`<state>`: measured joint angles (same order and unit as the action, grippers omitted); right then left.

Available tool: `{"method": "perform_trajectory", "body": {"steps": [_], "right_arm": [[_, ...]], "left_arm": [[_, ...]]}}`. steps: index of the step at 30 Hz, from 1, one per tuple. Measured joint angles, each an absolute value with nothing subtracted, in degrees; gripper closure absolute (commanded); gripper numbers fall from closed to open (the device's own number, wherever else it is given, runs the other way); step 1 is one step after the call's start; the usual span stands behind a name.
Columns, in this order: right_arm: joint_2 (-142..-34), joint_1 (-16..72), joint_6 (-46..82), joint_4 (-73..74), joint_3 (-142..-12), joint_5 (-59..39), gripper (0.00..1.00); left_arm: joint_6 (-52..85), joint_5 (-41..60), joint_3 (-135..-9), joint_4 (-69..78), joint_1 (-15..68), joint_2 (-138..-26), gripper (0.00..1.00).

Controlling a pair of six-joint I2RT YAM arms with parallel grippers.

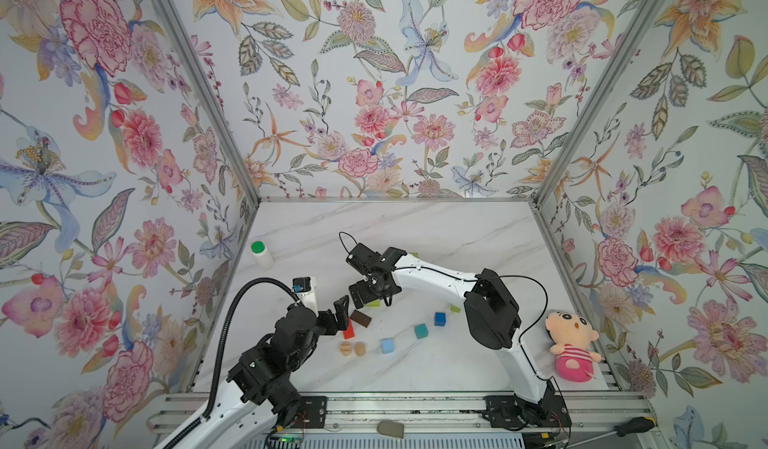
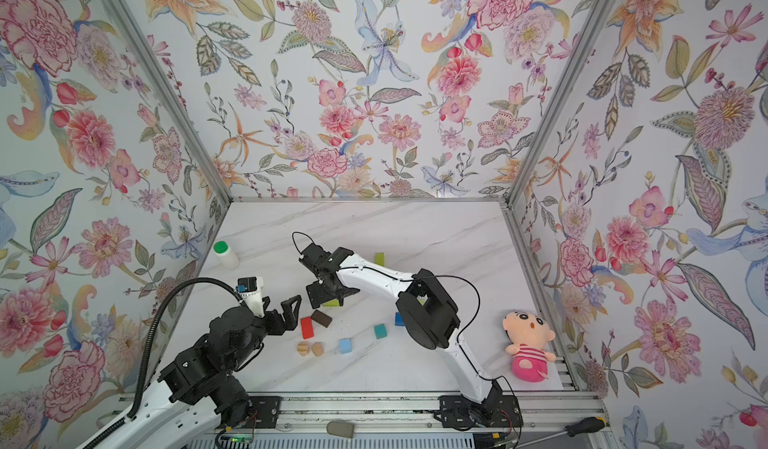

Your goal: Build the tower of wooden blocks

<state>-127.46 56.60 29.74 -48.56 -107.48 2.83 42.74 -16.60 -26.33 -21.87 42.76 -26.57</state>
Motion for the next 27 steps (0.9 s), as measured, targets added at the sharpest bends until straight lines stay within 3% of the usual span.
{"method": "perform_trajectory", "body": {"steps": [13,16,22,27], "right_arm": [[-131.9,56.6,34.7,-48.8,-107.7,3.4,0.17],[-132.0,56.6,35.4,-48.8,-108.1,3.4,0.24],[-132.1,56.4,36.7,-48.9,-108.0,3.6,0.49],[-131.9,55.4,37.3,-48.8,-107.4,4.0,0.52]], "left_arm": [[43.5,-17.6,-26.3,-23.9,43.2,-25.1,0.01],[43.5,-17.6,-26.3,-24.0,43.2,-25.4,0.01],[42.7,-17.8,-26.3,-23.9,43.2,-26.0,0.01],[41.3,-18.4,-26.3,-22.6,43.2,-27.0,0.01]]}}
